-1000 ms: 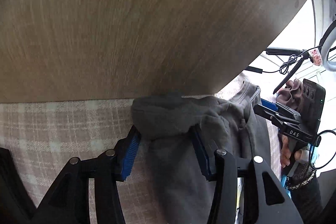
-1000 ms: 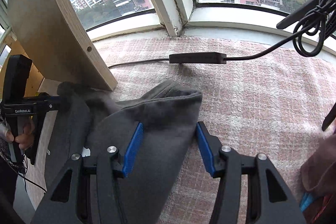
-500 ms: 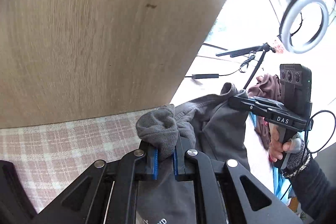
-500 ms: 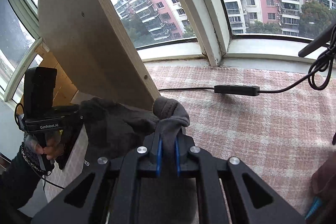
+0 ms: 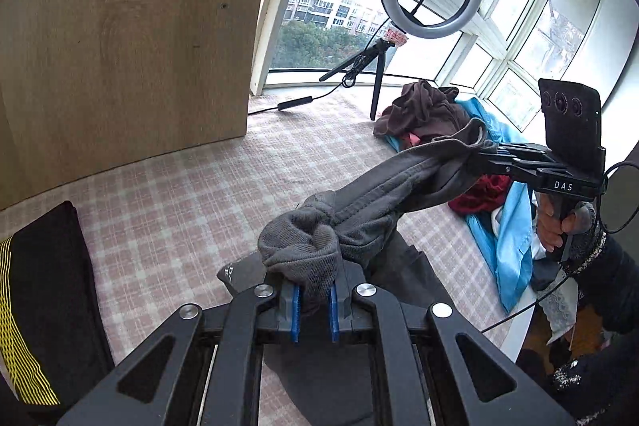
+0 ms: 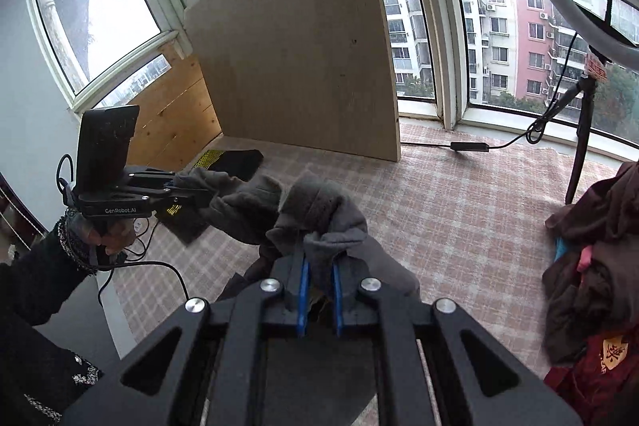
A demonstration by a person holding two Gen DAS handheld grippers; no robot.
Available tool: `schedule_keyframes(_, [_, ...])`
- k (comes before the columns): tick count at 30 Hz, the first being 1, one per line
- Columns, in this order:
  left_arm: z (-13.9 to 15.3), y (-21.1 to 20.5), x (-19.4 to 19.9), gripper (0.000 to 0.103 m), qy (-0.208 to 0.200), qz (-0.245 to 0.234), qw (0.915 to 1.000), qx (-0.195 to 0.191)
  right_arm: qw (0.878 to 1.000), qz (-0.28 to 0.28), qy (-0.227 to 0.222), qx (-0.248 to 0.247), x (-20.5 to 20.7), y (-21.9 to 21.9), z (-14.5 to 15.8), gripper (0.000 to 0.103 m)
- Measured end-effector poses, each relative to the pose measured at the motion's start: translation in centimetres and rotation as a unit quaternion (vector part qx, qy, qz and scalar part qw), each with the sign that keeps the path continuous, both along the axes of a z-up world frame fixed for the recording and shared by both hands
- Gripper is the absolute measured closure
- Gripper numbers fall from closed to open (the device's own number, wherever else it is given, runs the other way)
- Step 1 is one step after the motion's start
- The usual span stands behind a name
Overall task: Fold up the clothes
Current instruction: 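Grasp the folded edge with both grippers and fold it over toward the collar, then grasp the zipper-side edge of the folded bundle with both grippers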
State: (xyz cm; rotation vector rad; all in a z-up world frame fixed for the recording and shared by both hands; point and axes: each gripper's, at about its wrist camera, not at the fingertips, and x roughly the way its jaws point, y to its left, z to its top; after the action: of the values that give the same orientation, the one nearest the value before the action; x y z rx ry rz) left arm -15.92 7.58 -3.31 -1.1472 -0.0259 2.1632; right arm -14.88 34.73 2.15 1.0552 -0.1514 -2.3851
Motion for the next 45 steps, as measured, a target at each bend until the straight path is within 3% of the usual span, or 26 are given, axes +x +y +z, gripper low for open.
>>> schedule_keyframes(3, [-2.0, -0.1, 3.9, 0.094, -0.017, -0.018, 0.9997, -0.007, 0.999, -0.003, -0.044, 0.022, 3.8, -0.4, -3.4, 0.094])
schedule_keyframes(8, [-6.9, -0.7, 8.9, 0.087, -0.100, -0.040, 0.9935, -0.037, 0.990, -0.008, -0.127, 0.062, 9.9, -1.2, -9.7, 0.090])
schedule_keyframes(10, [-7.4, -1.7, 11.4, 0.086, -0.123, -0.038, 0.9908, -0.044, 0.985, -0.021, -0.153, 0.073, 11.7, -0.8, -11.0, 0.086])
schedule_keyframes(12, [-6.8, -2.9, 13.3, 0.076, -0.120, -0.036, 0.9911, -0.045, 0.988, -0.019, -0.147, 0.053, 12.9, -0.4, -9.9, 0.079])
schedule_keyframes(15, [-5.5, -4.0, 15.4, 0.067, -0.106, -0.035, 0.9930, -0.037, 0.991, -0.011, -0.132, 0.012, 14.7, 0.1, -7.5, 0.046])
schedule_keyframes(19, [-4.1, -4.1, 18.0, 0.069, -0.124, -0.063, 0.9887, -0.057, 0.993, -0.001, -0.112, -0.041, 17.0, 0.7, -4.4, 0.044])
schedule_keyframes(24, [-0.2, -5.3, 20.4, 0.066, -0.098, -0.096, 0.9903, -0.020, 0.992, 0.004, -0.087, -0.096, 19.4, 1.5, -1.1, 0.044])
schedule_keyframes(28, [-2.0, -4.4, 18.5, 0.064, -0.070, -0.063, 0.9940, -0.055, 0.995, -0.039, -0.078, -0.050, 18.0, 1.8, -2.8, 0.044])
schedule_keyframes(32, [-5.8, -2.4, 16.8, 0.066, -0.081, -0.069, 0.9918, -0.070, 0.992, -0.038, -0.107, 0.061, 16.0, 0.4, -8.2, 0.044])
schedule_keyframes(34, [-6.6, -1.3, 17.1, 0.066, -0.063, -0.083, 0.9919, -0.073, 0.987, -0.032, -0.121, 0.096, 15.5, -0.1, -10.6, 0.044])
schedule_keyframes(37, [-7.4, -0.1, 17.2, 0.066, -0.048, -0.097, 0.9912, -0.076, 0.980, -0.051, -0.152, 0.115, 14.6, -0.1, -13.1, 0.044])
schedule_keyframes(39, [-8.6, 0.5, 17.3, 0.066, -0.073, -0.118, 0.9876, -0.074, 0.976, -0.064, -0.171, 0.118, 13.9, 0.3, -14.3, 0.044])
schedule_keyframes(41, [-10.3, 0.9, 18.1, 0.068, -0.111, -0.143, 0.9771, -0.111, 0.968, -0.059, -0.191, 0.154, 13.7, 0.3, -15.1, 0.044])
schedule_keyframes(42, [-10.9, 1.0, 18.6, 0.078, -0.123, -0.154, 0.9712, -0.133, 0.964, -0.058, -0.192, 0.174, 13.9, 0.4, -15.0, 0.044])
schedule_keyframes(43, [-10.7, 0.7, 19.2, 0.080, -0.124, -0.157, 0.9699, -0.140, 0.964, -0.057, -0.187, 0.179, 14.2, 0.6, -14.4, 0.044])
schedule_keyframes(45, [-9.3, -0.6, 19.4, 0.080, -0.118, -0.142, 0.9748, -0.125, 0.970, -0.058, -0.166, 0.169, 14.7, 0.9, -12.5, 0.044])
